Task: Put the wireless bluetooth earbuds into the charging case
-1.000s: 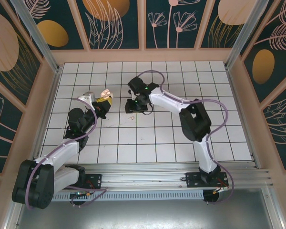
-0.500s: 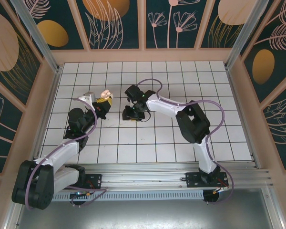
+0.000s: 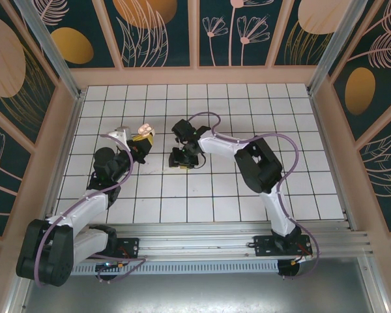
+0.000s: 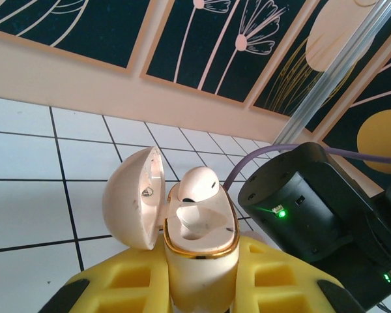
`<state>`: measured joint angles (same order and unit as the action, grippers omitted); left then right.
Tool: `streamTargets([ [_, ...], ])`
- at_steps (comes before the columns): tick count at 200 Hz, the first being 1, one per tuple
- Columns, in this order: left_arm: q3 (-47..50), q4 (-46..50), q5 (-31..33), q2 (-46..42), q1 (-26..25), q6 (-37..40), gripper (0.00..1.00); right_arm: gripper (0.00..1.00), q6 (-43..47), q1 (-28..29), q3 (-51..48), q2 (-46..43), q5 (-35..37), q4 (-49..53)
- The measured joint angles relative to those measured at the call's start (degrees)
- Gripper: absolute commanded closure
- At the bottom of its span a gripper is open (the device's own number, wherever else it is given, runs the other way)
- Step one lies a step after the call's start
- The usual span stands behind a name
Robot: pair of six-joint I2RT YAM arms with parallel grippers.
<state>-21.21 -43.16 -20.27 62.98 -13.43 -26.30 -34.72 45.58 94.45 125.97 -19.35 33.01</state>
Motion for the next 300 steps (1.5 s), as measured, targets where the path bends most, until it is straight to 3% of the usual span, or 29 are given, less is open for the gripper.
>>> streamTargets([
  [72, 0.00, 0.15, 0.02, -0.07, 0.00, 0.37, 0.91, 0.58, 0.96, -2.21, 0.42, 0.13, 1.14, -0.24],
  [192, -0.07, 0.42, 0.90, -0.76, 0.04, 0.61, 0.91, 0.58, 4.79, -2.80, 11.80, 7.23, -0.35, -2.45],
  [300, -0.24, 1.44, 1.27, -0.76, 0.04, 1.90, 0.91, 0.62, 1.97, -2.05, 13.94, 3.15, 7.32, 11.21],
])
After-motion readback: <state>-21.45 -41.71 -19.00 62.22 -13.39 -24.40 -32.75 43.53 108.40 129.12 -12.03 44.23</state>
